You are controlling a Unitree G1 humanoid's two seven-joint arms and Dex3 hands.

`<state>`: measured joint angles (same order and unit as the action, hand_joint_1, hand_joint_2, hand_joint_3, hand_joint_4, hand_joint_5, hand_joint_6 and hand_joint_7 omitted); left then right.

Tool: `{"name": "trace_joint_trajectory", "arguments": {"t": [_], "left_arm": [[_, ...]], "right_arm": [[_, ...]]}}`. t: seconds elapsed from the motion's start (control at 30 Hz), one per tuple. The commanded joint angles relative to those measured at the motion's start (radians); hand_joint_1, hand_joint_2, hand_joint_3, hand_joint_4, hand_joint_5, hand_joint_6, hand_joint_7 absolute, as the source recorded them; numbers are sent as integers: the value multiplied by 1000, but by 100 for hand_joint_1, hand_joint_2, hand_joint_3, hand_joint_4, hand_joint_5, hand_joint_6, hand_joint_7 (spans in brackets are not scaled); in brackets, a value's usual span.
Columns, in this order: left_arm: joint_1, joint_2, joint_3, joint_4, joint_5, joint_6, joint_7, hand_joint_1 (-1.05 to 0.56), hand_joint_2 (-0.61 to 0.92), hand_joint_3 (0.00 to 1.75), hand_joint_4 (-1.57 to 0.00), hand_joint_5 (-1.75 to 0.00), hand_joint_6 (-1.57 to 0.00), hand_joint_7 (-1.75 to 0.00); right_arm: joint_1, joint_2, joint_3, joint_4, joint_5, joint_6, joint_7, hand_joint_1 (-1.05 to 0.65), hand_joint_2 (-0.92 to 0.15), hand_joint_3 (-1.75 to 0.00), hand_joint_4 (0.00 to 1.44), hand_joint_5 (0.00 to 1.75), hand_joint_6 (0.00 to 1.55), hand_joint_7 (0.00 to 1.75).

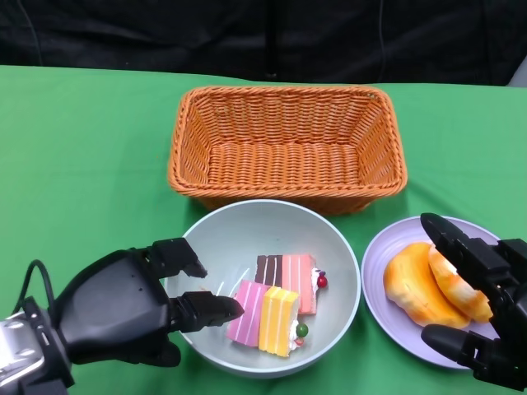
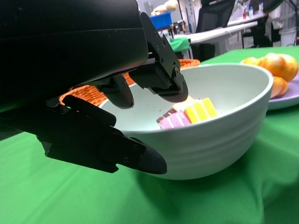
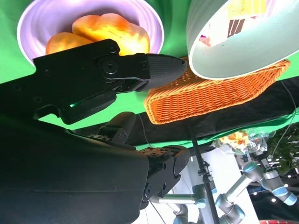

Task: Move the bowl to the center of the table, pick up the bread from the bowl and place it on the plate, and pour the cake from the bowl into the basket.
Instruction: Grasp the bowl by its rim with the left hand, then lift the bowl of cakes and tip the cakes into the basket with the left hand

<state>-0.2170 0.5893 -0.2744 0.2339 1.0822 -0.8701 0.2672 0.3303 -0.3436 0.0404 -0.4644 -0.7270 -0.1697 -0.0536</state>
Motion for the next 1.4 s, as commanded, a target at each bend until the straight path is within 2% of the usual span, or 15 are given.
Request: {"name": "trace_joint_trajectory", "arguments": {"t": [0.03, 0.2, 0.3, 0.37, 0.4, 0.43, 0.47, 0.5, 0.53, 0.6, 0.8, 1.0, 1.07, 1.13, 1.4], "left_arm": [[-52, 16, -67, 99, 50, 33, 55, -40, 86, 1, -34, -94, -75, -9], [-123, -2, -180, 239, 132, 49, 288, -37, 86, 0, -57, -96, -95, -13], [-189, -2, -275, 329, 215, 68, 464, -36, 85, 0, -62, -127, -113, -13], [-230, -10, -333, 381, 271, 111, 614, -37, 83, 0, -63, -162, -122, -20], [-246, -15, -358, 404, 291, 131, 680, -36, 83, 0, -70, -168, -121, -33], [-258, -17, -379, 421, 302, 144, 726, -36, 83, 0, -77, -172, -107, -72], [-270, -17, -400, 435, 314, 153, 777, -35, 83, 0, -79, -173, -99, -90], [-281, -16, -420, 447, 321, 160, 812, -32, 88, 3, -87, -174, -86, -133], [-285, -5, -431, 429, 322, 158, 841, -33, 89, 4, -89, -174, -81, -148], [-287, 18, -444, 390, 312, 154, 864, -37, 91, 4, -92, -175, -78, -155], [-224, 118, -386, 205, 211, 124, 797, -35, 92, 6, -95, -175, -79, -161], [-104, 193, -277, 56, -19, 20, 629, -20, 91, 9, -97, -175, -76, -174], [-66, 207, -233, -2, -101, -16, 560, -15, 49, 92, -99, -175, -76, -175], [-37, 211, -192, -51, -173, -42, 488, -14, 32, 126, -101, -175, -75, -175], [1, 149, -75, -119, -417, -117, 256, -15, 20, 155, -101, -175, -74, -175]], "right_arm": [[-3, 8, -2, 5, 9, -4, -7, -60, -92, -36, 23, 66, 21, 4], [-7, 15, 0, 10, 7, -6, -9, -60, -92, -35, 23, 66, 21, 4], [-10, 21, 3, 10, 4, -8, -12, -59, -92, -34, 24, 67, 23, 4], [-10, 29, 1, 14, 4, -19, -31, -59, -92, -34, 28, 69, 28, 7], [-11, 32, -1, 18, 7, -26, -42, -58, -92, -33, 30, 70, 30, 8], [-11, 35, -2, 20, 9, -32, -51, -58, -92, -32, 32, 71, 33, 9], [-10, 41, -5, 24, 18, -43, -65, -58, -92, -32, 34, 71, 34, 10], [-10, 45, -7, 28, 24, -51, -75, -56, -92, -31, 37, 73, 38, 12], [-11, 50, -11, 36, 39, -69, -91, -55, -92, -30, 39, 74, 40, 13], [-13, 55, -18, 49, 66, -95, -109, -53, -92, -29, 42, 76, 43, 14], [-31, 53, -35, 87, 81, -126, -133, -50, -92, -31, 43, 78, 46, 15], [-47, 57, -38, 97, 63, -103, -121, -52, -92, -31, 44, 79, 46, 15], [-48, 58, -34, 100, 63, -103, -120, -52, -92, -30, 44, 80, 47, 15], [-49, 58, -30, 104, 67, -104, -115, -52, -92, -29, 43, 80, 47, 15], [-56, 65, -14, 130, 51, -101, -125, -53, -92, -29, 42, 80, 46, 14]]}}
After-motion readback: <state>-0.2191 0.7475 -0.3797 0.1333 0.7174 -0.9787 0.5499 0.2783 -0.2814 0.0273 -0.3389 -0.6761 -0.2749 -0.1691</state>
